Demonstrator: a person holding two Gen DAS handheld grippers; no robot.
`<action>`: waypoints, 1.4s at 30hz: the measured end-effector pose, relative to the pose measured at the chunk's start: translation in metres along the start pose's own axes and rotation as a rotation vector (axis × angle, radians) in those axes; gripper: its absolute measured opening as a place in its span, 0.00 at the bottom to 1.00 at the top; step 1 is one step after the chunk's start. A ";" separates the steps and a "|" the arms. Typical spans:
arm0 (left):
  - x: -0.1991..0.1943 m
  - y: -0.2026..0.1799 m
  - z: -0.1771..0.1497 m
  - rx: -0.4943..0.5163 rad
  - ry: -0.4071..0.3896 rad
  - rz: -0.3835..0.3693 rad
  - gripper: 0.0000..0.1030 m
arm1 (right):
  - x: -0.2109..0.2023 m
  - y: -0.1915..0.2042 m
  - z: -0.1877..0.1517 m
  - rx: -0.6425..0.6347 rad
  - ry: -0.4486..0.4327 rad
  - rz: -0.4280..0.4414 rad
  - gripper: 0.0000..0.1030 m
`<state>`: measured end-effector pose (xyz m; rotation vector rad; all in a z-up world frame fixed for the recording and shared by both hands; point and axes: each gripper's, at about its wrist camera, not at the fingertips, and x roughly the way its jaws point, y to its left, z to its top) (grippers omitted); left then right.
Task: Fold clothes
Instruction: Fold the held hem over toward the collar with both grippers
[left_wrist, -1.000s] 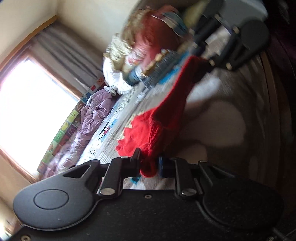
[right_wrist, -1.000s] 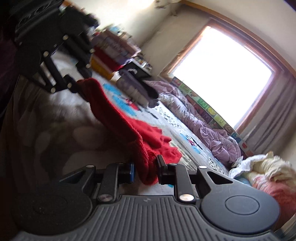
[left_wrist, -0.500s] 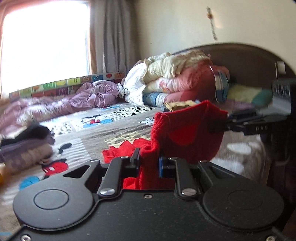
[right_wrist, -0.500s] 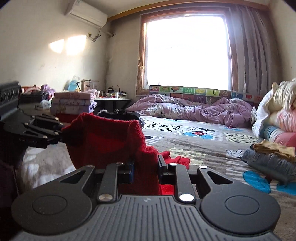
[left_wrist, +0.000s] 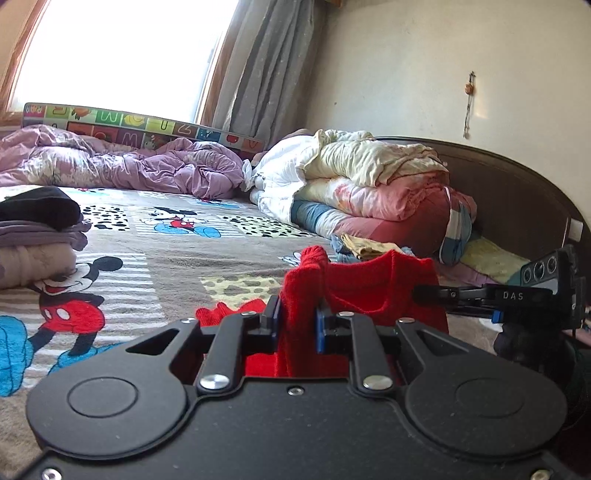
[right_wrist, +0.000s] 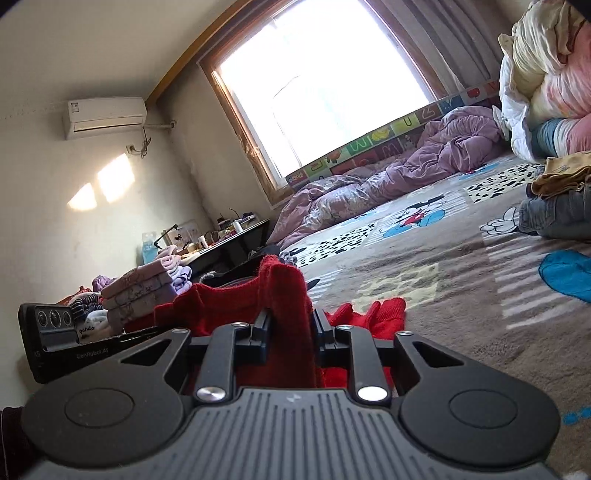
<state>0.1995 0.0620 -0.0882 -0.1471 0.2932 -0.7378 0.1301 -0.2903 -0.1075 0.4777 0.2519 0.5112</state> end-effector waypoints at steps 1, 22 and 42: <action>0.004 0.004 0.002 -0.012 -0.004 -0.004 0.16 | 0.005 -0.004 0.003 0.008 -0.001 0.003 0.23; 0.087 0.078 0.014 -0.167 0.025 -0.048 0.16 | 0.098 -0.076 0.031 0.152 0.028 -0.011 0.13; 0.139 0.121 -0.005 -0.346 0.225 0.046 0.16 | 0.149 -0.119 0.024 0.254 0.156 -0.128 0.12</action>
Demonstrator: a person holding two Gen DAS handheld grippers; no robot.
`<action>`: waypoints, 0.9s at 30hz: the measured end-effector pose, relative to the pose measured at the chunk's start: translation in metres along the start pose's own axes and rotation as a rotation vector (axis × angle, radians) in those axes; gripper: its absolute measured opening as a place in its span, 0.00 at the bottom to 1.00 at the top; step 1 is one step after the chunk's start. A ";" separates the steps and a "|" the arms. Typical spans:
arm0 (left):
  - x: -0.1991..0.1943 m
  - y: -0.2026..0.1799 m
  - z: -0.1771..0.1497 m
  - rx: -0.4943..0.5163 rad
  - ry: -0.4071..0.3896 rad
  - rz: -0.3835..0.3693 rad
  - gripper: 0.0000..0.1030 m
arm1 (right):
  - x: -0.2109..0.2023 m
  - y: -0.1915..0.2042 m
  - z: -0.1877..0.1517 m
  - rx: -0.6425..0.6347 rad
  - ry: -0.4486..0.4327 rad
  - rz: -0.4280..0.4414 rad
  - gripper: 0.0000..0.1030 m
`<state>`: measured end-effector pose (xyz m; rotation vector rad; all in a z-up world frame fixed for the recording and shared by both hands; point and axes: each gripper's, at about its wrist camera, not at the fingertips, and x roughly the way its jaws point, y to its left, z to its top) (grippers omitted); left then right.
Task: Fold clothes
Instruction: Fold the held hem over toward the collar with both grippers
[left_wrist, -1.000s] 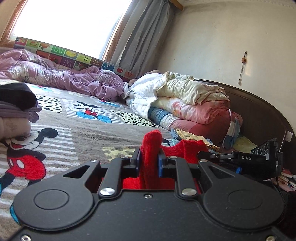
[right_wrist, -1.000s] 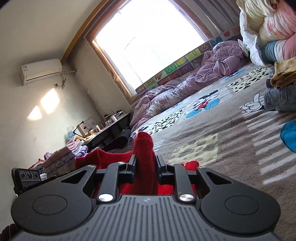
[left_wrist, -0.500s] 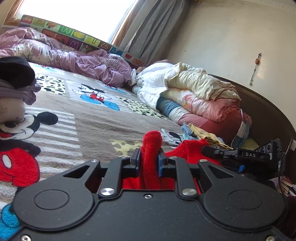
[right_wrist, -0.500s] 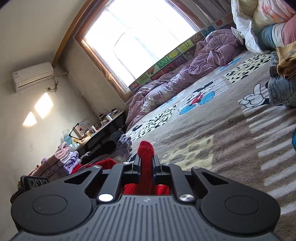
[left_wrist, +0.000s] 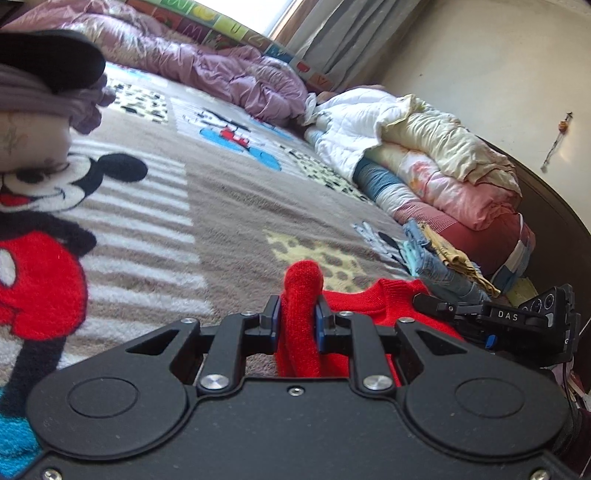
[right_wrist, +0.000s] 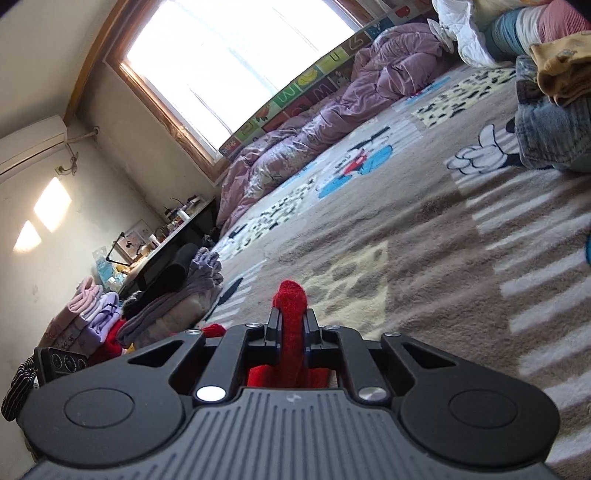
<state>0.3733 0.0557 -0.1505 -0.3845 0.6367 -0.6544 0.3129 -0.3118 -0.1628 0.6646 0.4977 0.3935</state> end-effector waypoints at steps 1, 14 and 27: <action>0.001 0.001 0.000 -0.010 0.006 0.003 0.17 | 0.002 -0.001 -0.001 0.005 0.010 -0.011 0.12; -0.005 0.021 0.003 -0.163 -0.004 0.038 0.43 | -0.001 -0.012 -0.008 0.086 -0.006 -0.112 0.41; -0.046 -0.028 0.003 0.077 -0.104 0.027 0.44 | -0.042 0.026 -0.008 -0.166 -0.125 -0.105 0.45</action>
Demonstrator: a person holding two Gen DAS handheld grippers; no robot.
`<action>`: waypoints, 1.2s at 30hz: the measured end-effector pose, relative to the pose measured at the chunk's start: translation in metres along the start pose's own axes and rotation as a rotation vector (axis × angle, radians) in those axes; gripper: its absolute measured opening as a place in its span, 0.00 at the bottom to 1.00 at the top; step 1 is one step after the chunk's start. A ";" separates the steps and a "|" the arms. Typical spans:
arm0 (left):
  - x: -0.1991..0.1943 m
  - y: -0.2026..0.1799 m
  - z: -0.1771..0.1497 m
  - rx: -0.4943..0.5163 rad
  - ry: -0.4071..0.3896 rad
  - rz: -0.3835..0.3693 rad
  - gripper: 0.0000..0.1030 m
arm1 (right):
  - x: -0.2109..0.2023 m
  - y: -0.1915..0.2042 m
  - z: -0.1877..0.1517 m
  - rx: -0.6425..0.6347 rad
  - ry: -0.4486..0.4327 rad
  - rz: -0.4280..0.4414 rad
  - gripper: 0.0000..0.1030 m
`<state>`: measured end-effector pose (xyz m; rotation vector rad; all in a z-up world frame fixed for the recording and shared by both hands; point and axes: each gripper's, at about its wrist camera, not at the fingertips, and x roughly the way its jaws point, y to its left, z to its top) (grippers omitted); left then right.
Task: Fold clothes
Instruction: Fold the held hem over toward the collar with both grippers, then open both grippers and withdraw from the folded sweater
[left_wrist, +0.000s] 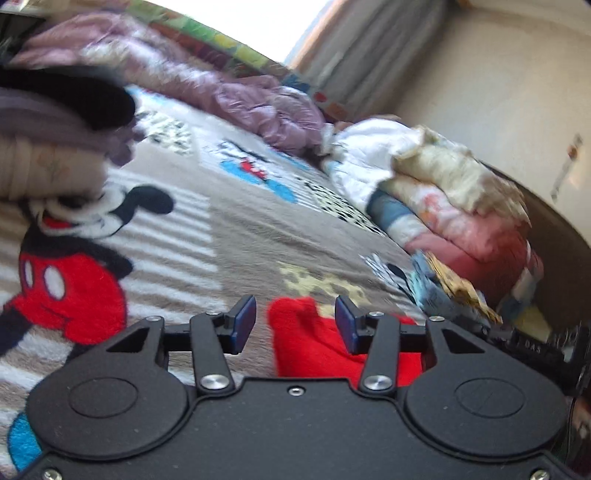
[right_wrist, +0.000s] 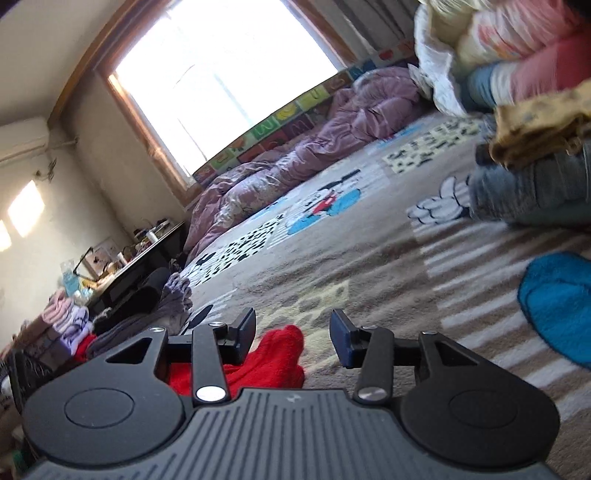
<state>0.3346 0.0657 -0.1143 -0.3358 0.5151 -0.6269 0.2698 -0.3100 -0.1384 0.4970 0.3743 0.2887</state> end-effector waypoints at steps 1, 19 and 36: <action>-0.003 -0.010 -0.003 0.044 0.004 -0.013 0.45 | -0.005 0.008 -0.002 -0.054 0.003 -0.002 0.45; -0.045 -0.103 -0.055 0.398 -0.028 0.051 0.48 | -0.063 0.115 -0.055 -0.517 0.055 0.058 0.42; 0.006 -0.074 -0.078 0.361 0.146 0.055 0.51 | -0.020 0.085 -0.070 -0.414 0.219 0.006 0.42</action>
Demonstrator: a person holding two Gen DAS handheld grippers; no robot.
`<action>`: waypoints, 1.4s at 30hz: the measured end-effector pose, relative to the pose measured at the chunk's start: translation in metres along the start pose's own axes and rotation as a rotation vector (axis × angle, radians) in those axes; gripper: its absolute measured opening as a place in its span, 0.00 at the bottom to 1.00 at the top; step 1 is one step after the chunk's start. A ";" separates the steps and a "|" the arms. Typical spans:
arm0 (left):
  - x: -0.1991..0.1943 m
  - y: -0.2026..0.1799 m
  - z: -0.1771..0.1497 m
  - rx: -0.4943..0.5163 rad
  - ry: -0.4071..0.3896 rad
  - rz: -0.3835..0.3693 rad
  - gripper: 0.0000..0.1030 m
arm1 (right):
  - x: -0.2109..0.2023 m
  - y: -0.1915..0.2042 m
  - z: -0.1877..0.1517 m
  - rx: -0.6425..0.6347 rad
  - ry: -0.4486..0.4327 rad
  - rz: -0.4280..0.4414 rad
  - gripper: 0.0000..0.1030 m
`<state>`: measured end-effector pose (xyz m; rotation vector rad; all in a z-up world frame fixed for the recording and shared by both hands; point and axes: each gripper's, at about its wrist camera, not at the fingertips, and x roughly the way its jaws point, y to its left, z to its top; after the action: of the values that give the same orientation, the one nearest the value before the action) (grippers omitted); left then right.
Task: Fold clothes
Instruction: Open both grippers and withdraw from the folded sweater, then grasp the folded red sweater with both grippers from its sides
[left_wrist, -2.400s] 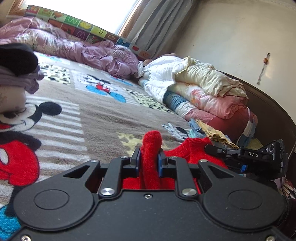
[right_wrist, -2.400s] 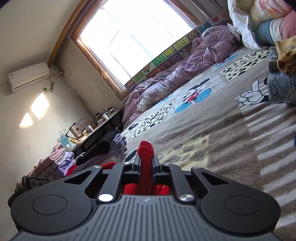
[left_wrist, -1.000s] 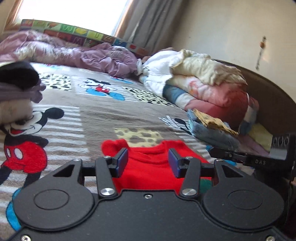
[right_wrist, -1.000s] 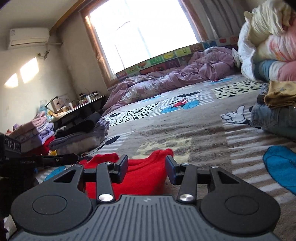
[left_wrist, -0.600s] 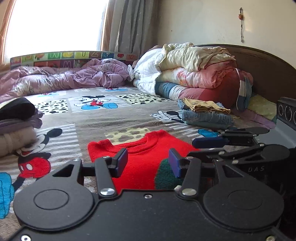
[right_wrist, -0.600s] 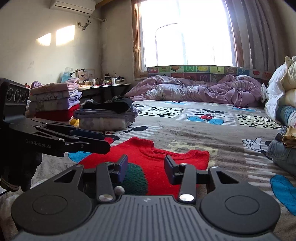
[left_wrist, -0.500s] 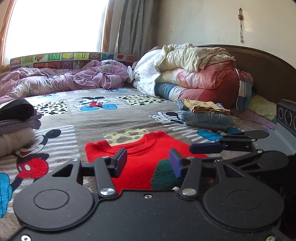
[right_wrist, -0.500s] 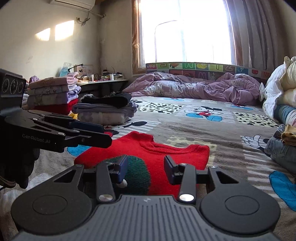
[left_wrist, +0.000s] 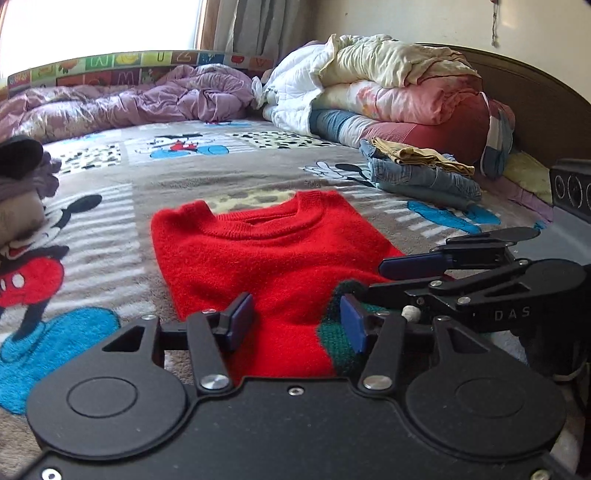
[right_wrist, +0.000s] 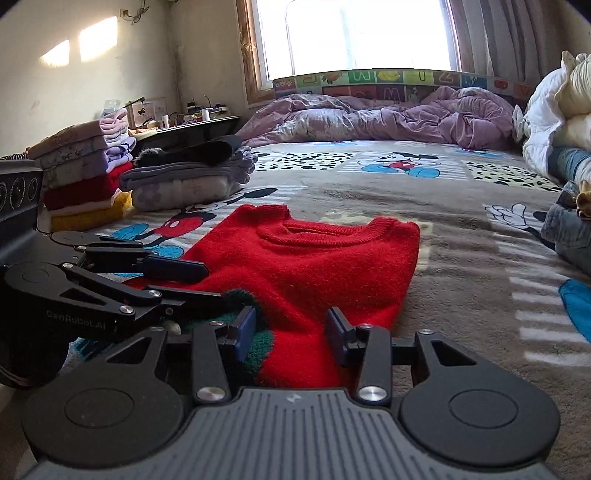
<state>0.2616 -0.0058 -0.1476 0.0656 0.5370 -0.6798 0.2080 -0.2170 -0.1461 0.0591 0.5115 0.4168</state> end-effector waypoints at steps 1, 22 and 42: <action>0.000 -0.002 -0.001 0.008 0.002 0.006 0.51 | 0.000 -0.001 -0.001 0.003 0.003 0.003 0.42; -0.044 -0.023 -0.010 -0.068 -0.100 0.160 0.59 | -0.043 -0.009 -0.009 0.242 -0.064 -0.028 0.45; -0.008 0.047 -0.012 -0.808 0.009 -0.084 0.68 | 0.021 -0.071 -0.009 0.633 0.052 0.111 0.66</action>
<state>0.2801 0.0387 -0.1593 -0.7129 0.7928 -0.5032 0.2466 -0.2743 -0.1747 0.6905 0.6781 0.3514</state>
